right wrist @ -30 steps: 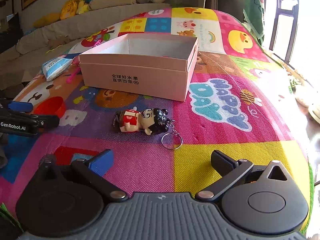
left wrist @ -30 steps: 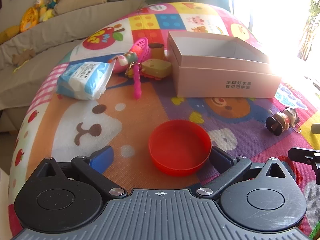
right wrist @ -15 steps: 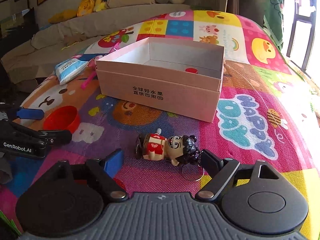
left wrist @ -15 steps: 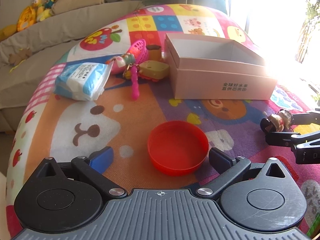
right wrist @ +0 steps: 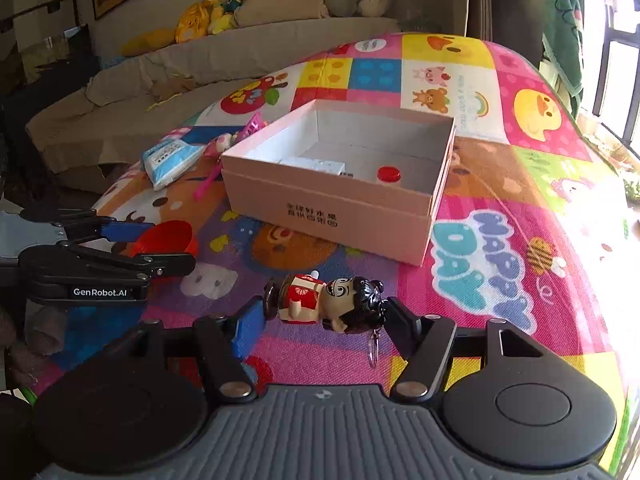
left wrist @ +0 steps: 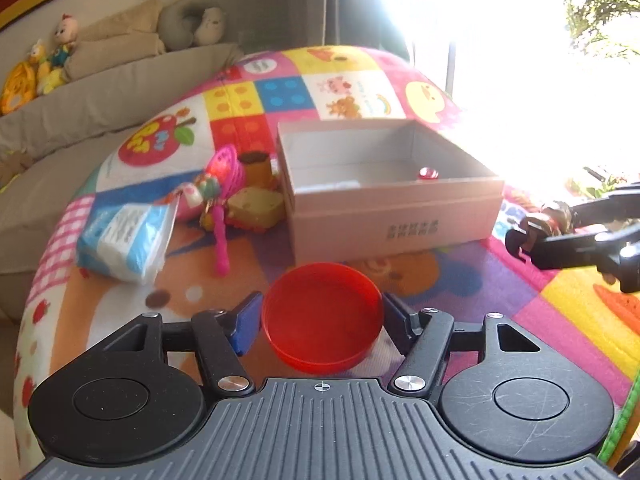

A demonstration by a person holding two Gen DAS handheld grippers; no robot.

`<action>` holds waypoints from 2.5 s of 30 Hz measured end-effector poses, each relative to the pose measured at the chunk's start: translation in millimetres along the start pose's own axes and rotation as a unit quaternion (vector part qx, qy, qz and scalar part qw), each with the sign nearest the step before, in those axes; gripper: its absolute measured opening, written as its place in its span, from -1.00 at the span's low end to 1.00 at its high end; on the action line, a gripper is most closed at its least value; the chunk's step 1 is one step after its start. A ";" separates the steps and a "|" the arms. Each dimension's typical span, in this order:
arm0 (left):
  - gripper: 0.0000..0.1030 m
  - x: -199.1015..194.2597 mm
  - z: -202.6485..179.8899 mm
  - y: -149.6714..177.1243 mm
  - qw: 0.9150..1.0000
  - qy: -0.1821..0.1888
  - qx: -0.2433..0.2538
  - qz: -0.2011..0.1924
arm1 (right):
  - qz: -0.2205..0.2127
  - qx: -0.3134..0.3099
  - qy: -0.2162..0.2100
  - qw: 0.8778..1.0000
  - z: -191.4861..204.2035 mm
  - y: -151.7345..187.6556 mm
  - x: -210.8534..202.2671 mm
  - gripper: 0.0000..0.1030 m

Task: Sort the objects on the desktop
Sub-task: 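Grasp the red bowl with the left tool while the right tool regrasps the figurine, then drop the red bowl into the pink box with the left tool while the right tool drops the figurine in, then grasp the blue tissue pack with the left tool while the right tool grasps the pink strainer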

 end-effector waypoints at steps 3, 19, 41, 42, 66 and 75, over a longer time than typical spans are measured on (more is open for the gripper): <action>0.34 -2.6 -6.3 -47.4 0.997 0.000 0.032 -0.064 | -0.066 -0.004 0.014 0.998 -5.5 -51.6 -20.0 0.26; 0.86 45.5 8.7 -73.0 0.996 -0.029 0.039 -0.071 | -0.080 0.019 0.039 0.996 -29.4 -149.1 60.0 0.53; 0.97 94.8 188.0 3.6 0.947 -0.272 -0.150 0.084 | -0.053 -0.095 0.026 0.994 27.5 -31.8 26.0 0.77; 0.97 92.5 186.2 4.9 0.950 -0.269 -0.138 0.082 | -0.053 -0.095 0.023 0.994 30.0 -31.8 27.5 0.77; 0.97 -8.6 87.1 55.8 0.987 -0.106 -0.118 -0.023 | 0.126 -0.085 0.052 0.987 153.4 -140.9 266.6 -0.64; 0.98 -18.7 73.8 62.3 0.992 -0.085 -0.096 -0.010 | 0.103 -0.066 -0.062 0.991 149.4 -124.4 168.7 -0.89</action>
Point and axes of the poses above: each gripper's, at about its wrist camera, not at the fingertips, and x roughly the way its jaws point, z to its left, y to its underside, the point moved 5 cm from there along x, roughly the way its jaws point, and after that the axes turned 10 degrees about x, right-handed, at the moved point
